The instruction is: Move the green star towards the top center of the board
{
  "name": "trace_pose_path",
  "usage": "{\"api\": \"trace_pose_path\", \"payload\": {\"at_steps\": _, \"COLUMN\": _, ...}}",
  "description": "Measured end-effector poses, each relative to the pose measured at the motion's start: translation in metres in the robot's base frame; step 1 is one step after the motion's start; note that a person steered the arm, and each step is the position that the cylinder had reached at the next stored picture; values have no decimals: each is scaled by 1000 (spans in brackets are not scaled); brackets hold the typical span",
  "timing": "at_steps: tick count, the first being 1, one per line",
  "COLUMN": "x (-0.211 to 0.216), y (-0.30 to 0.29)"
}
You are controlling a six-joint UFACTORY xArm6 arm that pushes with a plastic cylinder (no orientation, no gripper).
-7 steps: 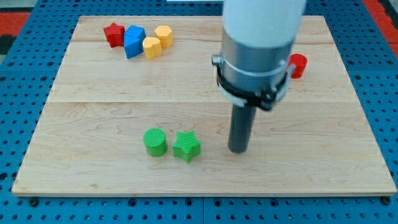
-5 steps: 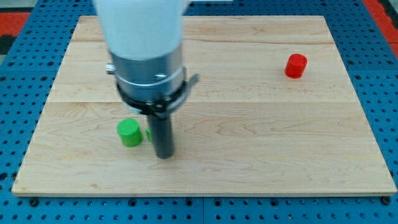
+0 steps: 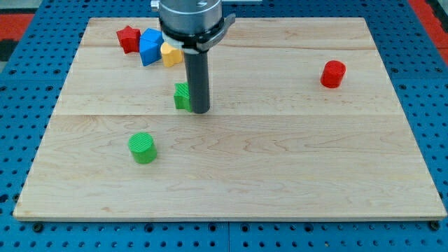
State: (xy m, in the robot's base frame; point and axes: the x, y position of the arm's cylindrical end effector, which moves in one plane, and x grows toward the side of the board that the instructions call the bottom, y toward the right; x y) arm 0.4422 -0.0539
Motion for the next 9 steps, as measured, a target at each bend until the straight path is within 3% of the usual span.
{"api": "trace_pose_path", "payload": {"at_steps": 1, "x": -3, "y": -57}}
{"api": "trace_pose_path", "payload": {"at_steps": 2, "x": -34, "y": -55}}
{"api": "trace_pose_path", "payload": {"at_steps": 4, "x": -51, "y": 30}}
{"api": "trace_pose_path", "payload": {"at_steps": 6, "x": -78, "y": 80}}
{"api": "trace_pose_path", "payload": {"at_steps": 7, "x": -118, "y": 101}}
{"api": "trace_pose_path", "payload": {"at_steps": 9, "x": -212, "y": 85}}
